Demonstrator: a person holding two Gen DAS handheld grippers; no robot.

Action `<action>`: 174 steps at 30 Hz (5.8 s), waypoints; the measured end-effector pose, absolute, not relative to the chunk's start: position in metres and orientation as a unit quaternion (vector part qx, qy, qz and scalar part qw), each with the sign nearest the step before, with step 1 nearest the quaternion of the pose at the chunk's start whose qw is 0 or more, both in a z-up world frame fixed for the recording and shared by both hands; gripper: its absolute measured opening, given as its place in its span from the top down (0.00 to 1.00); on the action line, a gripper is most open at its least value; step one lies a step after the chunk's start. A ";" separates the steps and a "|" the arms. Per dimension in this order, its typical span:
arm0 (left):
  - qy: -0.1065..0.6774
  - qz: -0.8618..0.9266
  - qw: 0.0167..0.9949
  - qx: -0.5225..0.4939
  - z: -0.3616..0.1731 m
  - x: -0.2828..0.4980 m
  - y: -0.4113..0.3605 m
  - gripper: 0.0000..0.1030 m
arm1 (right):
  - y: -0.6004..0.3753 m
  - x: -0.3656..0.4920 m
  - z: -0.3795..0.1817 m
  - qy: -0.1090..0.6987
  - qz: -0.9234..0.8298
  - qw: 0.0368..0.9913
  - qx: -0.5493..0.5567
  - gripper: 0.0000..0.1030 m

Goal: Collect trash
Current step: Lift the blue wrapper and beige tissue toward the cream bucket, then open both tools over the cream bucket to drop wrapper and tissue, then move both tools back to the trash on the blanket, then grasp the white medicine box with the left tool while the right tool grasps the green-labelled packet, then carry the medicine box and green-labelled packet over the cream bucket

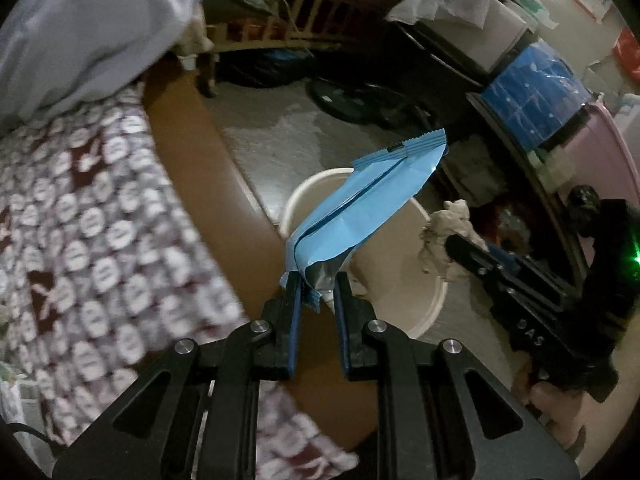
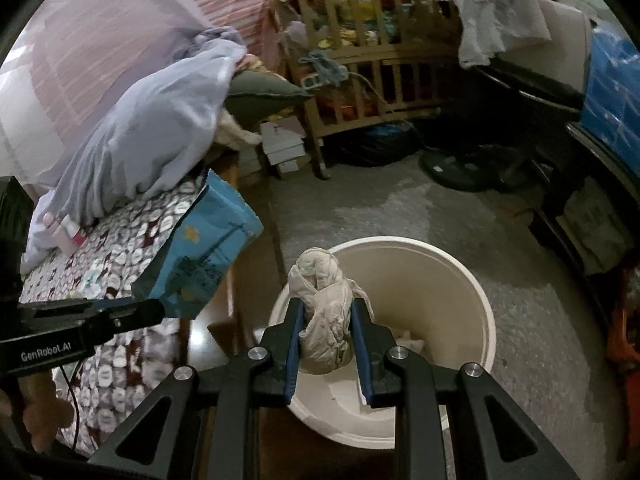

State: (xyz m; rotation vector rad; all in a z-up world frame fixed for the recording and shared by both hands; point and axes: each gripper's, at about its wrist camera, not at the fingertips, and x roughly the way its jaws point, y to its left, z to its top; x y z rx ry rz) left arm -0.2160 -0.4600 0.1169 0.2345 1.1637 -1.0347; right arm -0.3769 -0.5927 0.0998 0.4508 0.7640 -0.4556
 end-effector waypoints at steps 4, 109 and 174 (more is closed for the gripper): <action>0.524 -0.479 0.697 0.102 0.115 -0.223 -0.471 0.87 | -0.604 -0.383 0.094 0.368 -0.228 0.873 0.226 0.78; 0.525 -0.270 0.807 -0.030 0.075 -0.043 -0.128 0.39 | -0.337 -0.134 0.067 0.480 0.045 0.867 0.122 0.46; 0.519 -0.358 0.776 0.007 0.130 -0.117 -0.249 0.74 | -0.429 -0.235 0.121 0.360 0.001 0.921 0.152 0.88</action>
